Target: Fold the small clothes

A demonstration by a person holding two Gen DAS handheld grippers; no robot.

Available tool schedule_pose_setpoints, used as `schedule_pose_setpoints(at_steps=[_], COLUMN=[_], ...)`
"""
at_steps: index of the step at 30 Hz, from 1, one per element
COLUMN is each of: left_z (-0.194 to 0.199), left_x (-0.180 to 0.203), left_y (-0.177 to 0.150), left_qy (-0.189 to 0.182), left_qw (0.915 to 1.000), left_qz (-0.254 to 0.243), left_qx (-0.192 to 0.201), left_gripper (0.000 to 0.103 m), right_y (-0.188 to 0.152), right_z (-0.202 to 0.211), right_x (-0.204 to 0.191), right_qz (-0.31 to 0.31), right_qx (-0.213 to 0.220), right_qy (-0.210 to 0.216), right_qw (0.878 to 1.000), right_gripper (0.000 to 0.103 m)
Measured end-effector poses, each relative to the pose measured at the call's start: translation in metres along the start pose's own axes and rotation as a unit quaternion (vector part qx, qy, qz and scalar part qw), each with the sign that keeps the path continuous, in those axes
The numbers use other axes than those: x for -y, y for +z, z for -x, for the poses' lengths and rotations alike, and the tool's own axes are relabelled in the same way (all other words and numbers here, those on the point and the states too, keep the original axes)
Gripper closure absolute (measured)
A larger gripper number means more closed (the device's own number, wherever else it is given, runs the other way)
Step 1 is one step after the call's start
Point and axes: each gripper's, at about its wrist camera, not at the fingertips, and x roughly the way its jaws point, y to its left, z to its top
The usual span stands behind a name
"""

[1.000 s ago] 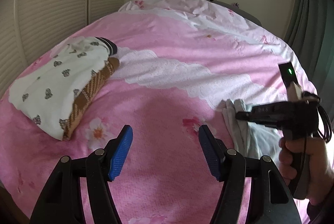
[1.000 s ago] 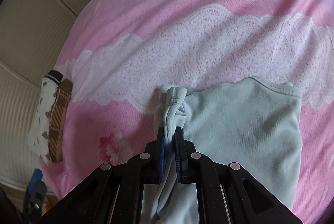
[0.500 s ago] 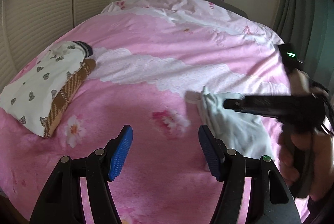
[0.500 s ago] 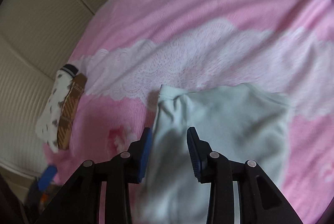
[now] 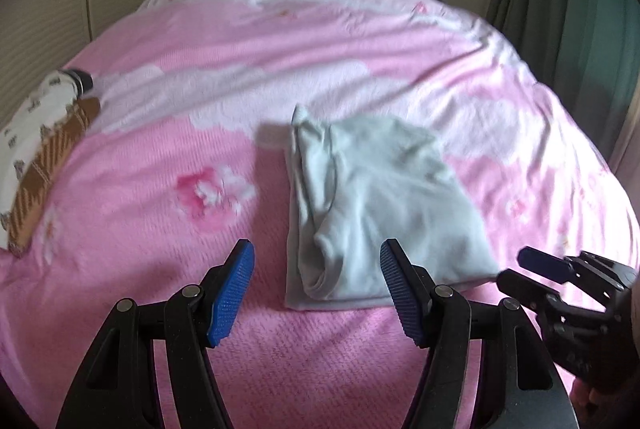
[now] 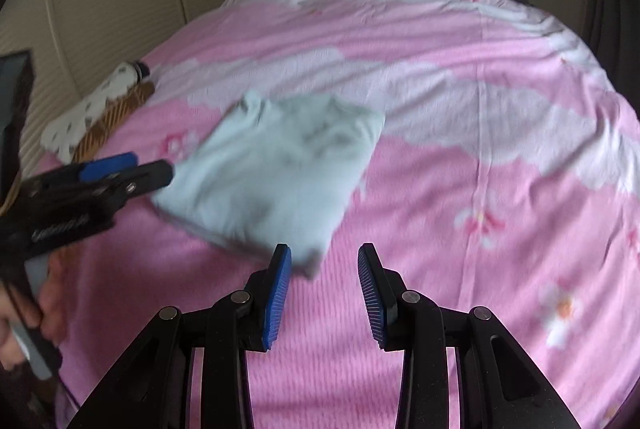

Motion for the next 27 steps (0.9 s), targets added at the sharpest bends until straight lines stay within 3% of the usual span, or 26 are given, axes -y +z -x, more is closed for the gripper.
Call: schedule_pose_setpoints(at_steps=[3, 7, 13, 17, 20, 21, 24, 27], left_z=[-0.014, -0.023, -0.022, -0.008, 0.008, 0.012, 0.018, 0.015], left_x=[-0.01, -0.03, -0.035, -0.034, -0.032, -0.032, -0.026, -0.024], left_y=[-0.006, -0.012, -0.025, -0.027, -0.028, -0.028, -0.031, -0.035], left_qy=[0.023, 0.019, 0.028, 0.009, -0.013, -0.018, -0.027, -0.016], left_qw=[0.9995, 0.9984, 0.9988, 0.9986, 0.9956, 0.9937, 0.9881, 0.9828], left_qz=[0.015, 0.05, 0.04, 0.053, 0.091, 0.106, 0.146, 0.181], left_qx=[-0.018, -0.021, -0.008, 0.002, 0.021, 0.03, 0.04, 0.032], left_gripper=[0.038, 0.035, 0.031, 0.033, 0.033, 0.032, 0.032, 0.033], right_y=[-0.002, -0.005, -0.022, -0.024, -0.021, -0.019, -0.013, -0.009], right_z=[-0.01, -0.023, -0.033, -0.022, -0.009, -0.005, 0.001, 0.003], right_x=[0.001, 0.005, 0.019, 0.019, 0.024, 0.028, 0.039, 0.051], right_qz=[-0.009, -0.027, -0.068, -0.065, -0.078, -0.087, -0.111, -0.137], right_qx=[-0.004, -0.011, -0.025, -0.015, -0.003, 0.001, 0.012, 0.023], right_qy=[0.008, 0.017, 0.022, 0.034, 0.054, 0.064, 0.101, 0.137], right_qw=[1.0, 0.999, 0.997, 0.997, 0.995, 0.994, 0.989, 0.981], right_gripper=[0.067, 0.067, 0.067, 0.067, 0.067, 0.065, 0.043, 0.038])
